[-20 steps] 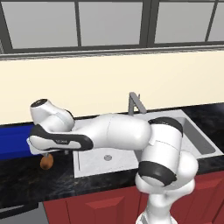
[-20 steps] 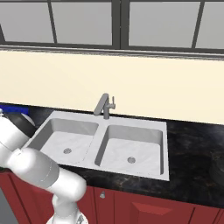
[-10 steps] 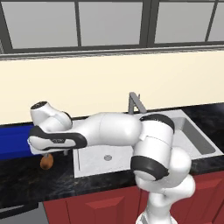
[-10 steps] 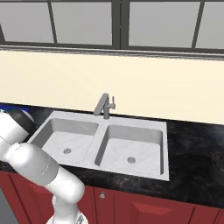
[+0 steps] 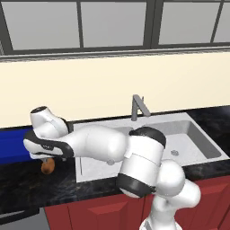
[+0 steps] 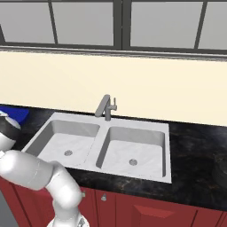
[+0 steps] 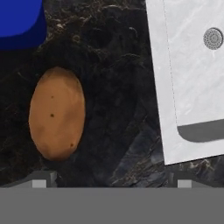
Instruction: Pick up all produce items and place them in the sink. Turn on the sink faucet to wash them. Then turn the sink off and put them in the tray.
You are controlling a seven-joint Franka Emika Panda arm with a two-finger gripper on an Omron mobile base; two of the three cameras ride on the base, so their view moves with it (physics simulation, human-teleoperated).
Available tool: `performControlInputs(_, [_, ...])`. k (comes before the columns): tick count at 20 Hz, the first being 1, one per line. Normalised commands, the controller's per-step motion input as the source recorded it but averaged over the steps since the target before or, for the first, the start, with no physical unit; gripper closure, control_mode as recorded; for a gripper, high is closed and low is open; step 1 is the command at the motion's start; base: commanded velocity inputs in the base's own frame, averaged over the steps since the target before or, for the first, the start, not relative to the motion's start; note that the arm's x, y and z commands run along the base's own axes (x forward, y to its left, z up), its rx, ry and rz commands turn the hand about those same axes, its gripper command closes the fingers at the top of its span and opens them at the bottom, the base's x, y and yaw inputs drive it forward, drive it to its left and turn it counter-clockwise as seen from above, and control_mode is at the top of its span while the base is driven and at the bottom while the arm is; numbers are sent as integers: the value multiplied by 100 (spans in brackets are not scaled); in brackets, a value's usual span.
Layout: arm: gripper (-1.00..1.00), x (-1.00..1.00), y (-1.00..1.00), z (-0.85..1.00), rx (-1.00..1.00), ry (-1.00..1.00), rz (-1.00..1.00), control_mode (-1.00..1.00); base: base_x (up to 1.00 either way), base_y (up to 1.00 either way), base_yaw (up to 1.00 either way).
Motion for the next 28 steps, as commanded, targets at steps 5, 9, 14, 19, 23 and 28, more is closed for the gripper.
performControlInputs(5, [-100,15,10,-15,0,2,-1,-100,0,0,0])
performControlInputs(9, [-100,7,4,-22,0,0,0,-100,0,0,0])
performControlInputs(14, [-100,0,0,-26,0,0,0,-100,0,0,0])
performControlInputs(19, [-100,0,3,-18,0,-7,0,-100,0,0,0])
performControlInputs(23, [-100,0,9,-14,0,-12,1,-100,0,0,0])
performControlInputs(28, [-100,0,5,-15,1,-8,1,-100,0,0,0])
